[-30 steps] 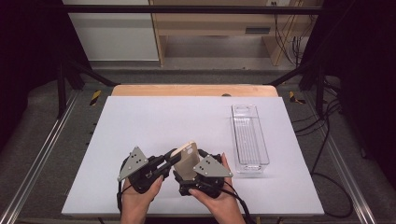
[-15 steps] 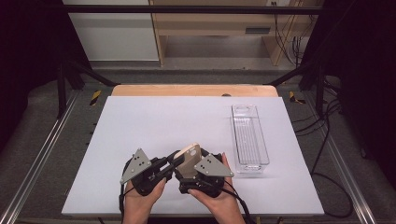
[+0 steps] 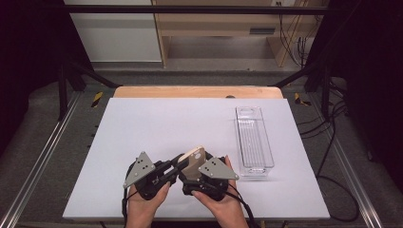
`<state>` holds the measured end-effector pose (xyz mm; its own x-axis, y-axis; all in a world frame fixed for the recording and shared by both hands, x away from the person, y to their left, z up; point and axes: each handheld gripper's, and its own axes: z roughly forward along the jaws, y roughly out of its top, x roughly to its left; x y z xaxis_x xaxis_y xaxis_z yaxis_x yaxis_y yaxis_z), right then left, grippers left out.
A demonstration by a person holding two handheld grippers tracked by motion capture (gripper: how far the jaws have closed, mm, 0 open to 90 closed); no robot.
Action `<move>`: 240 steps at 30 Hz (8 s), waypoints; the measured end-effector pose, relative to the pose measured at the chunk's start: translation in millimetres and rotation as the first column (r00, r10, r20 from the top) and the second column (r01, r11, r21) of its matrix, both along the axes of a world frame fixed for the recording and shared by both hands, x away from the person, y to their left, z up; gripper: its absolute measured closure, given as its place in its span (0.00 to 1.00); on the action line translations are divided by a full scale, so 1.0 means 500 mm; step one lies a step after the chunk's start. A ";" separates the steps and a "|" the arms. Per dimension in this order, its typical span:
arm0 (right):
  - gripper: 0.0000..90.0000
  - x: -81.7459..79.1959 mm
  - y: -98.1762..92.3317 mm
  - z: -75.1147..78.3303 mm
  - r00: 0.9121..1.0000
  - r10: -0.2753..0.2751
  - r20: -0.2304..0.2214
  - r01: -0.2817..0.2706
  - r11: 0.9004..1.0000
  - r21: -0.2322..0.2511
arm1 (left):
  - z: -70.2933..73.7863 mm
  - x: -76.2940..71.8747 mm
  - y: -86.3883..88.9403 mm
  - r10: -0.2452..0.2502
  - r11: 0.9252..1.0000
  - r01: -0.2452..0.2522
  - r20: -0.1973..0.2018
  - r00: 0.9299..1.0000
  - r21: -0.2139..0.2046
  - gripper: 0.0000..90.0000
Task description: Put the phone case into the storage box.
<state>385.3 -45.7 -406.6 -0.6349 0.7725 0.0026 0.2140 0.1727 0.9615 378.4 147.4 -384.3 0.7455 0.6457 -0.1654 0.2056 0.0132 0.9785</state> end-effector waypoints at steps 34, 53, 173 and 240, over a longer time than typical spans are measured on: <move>0.13 0.061 -0.049 0.036 0.985 -0.114 -0.130 0.121 0.991 0.053 | 0.028 0.011 0.077 0.197 0.979 -0.194 0.057 0.979 -0.056 0.50; 0.13 0.168 -0.099 0.157 0.969 -0.179 -0.170 0.196 0.977 0.088 | -0.058 0.045 0.161 0.343 0.936 -0.342 0.004 0.939 0.085 0.14; 0.13 0.430 -0.277 0.114 0.778 -0.622 -0.084 0.625 0.781 0.008 | -0.146 0.011 0.264 0.337 0.929 -0.341 0.052 0.940 0.144 0.03; 0.13 0.491 -0.274 -0.019 0.734 -0.675 -0.074 0.674 0.738 -0.037 | -0.145 0.010 0.264 0.318 0.937 -0.322 0.052 0.947 0.132 0.03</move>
